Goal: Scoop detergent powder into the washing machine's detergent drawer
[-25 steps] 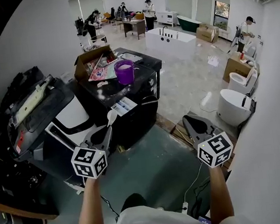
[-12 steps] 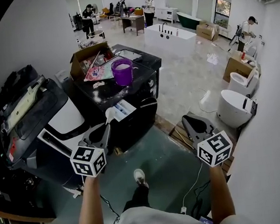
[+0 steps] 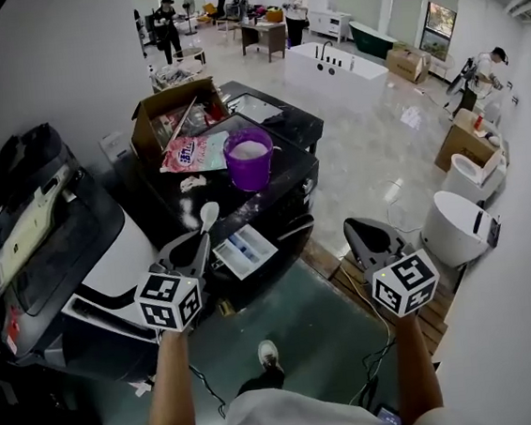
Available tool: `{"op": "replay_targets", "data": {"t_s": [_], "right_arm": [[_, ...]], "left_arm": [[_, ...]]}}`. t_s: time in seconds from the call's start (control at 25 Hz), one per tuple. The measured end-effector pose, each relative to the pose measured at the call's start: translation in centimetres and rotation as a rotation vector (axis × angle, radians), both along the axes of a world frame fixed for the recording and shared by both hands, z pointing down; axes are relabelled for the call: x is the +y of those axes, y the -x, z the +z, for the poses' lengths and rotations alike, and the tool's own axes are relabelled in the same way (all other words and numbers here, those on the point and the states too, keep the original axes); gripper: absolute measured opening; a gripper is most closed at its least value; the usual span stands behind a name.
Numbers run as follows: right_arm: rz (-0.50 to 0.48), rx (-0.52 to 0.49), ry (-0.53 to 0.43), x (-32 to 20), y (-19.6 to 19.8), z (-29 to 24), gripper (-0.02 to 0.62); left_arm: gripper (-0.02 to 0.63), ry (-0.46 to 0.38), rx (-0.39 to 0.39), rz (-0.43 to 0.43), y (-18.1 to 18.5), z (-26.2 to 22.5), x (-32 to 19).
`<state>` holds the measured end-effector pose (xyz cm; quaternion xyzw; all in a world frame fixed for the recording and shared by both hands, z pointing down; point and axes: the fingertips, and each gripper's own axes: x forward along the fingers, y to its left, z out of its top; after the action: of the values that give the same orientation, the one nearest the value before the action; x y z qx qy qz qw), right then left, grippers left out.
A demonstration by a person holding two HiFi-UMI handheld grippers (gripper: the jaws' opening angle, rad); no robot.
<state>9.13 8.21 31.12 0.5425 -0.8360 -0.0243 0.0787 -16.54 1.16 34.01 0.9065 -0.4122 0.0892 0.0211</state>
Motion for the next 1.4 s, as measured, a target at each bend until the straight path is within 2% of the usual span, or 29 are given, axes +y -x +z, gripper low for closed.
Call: {"op": "replay_targets", "data": {"t_s": [0.28, 0.48, 0.84, 1.08, 1.2, 1.4], "right_arm": [[0.018, -0.032, -0.003, -10.1, 0.4, -0.4, 0.005], [0.030, -0.024, 0.022, -14.9, 0.5, 0.6, 0.005], [0.015, -0.009, 0.054, -23.3, -0.2, 2.4, 0.005], [-0.022, -0.008, 0.041, -29.5, -1.8, 3.2, 0.005], [-0.056, -0.004, 0.035, -32.4, -2.8, 3.5, 0.005], [-0.124, -0.025, 0.066, -36.8, -4.2, 4.3, 0.005]], "left_arm": [[0.015, 0.010, -0.025, -0.001, 0.2, 0.0, -10.1], [0.015, 0.040, -0.061, 0.047, -0.5, 1.2, -15.5], [0.015, 0.049, -0.195, 0.109, -2.8, 2.4, -24.0], [0.015, 0.045, -0.269, 0.116, -6.0, 2.9, -29.1], [0.015, 0.073, -0.305, 0.118, -7.9, 3.5, -31.3], [0.015, 0.116, -0.460, 0.153, -11.1, 5.3, -34.5]]}}
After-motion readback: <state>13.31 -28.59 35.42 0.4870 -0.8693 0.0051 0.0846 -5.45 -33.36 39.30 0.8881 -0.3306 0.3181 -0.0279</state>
